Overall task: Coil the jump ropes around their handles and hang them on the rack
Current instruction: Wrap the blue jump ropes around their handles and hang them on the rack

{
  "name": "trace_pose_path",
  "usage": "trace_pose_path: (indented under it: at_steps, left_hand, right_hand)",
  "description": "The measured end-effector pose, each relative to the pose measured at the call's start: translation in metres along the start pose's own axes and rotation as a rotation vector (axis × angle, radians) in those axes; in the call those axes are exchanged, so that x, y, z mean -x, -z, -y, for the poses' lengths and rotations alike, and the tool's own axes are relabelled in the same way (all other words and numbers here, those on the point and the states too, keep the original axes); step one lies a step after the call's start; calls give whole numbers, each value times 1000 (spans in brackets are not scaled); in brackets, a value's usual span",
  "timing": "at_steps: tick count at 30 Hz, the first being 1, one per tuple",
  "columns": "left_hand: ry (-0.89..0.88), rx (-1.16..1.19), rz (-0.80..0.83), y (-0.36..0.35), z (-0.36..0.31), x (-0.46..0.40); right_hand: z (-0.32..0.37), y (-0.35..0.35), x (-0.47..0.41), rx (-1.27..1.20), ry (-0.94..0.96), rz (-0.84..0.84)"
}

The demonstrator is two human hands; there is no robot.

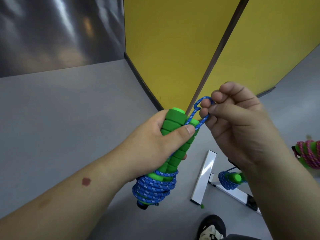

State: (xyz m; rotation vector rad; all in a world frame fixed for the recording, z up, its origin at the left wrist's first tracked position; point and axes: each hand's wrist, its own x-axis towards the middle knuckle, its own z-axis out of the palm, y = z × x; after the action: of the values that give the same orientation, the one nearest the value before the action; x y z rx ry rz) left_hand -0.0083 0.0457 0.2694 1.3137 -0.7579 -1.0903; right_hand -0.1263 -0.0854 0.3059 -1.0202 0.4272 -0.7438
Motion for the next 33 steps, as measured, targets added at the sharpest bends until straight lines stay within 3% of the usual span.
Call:
trace_pose_path:
  at_steps: [4,11,19,24,31,33]
  left_hand:
    - [-12,-17,36,2,-5,3]
    - [-82,91,-40,9,-11,4]
    - [6,418,18,12,-8,2]
    - [79,436,-30,6,-4,0]
    - [42,215,-192,-7,0,-6]
    - [75,124,-280,-5,2,-8]
  right_hand:
    - [-6,4,0,179,-33,5]
    - [-9,6,3,498,-100,69]
    - [-8,11,9,1191,-7,275]
    - [-15,12,9,1562,78,426]
    - [-15,11,10,1412,54,191]
    - [-16,13,9,1272,-64,143]
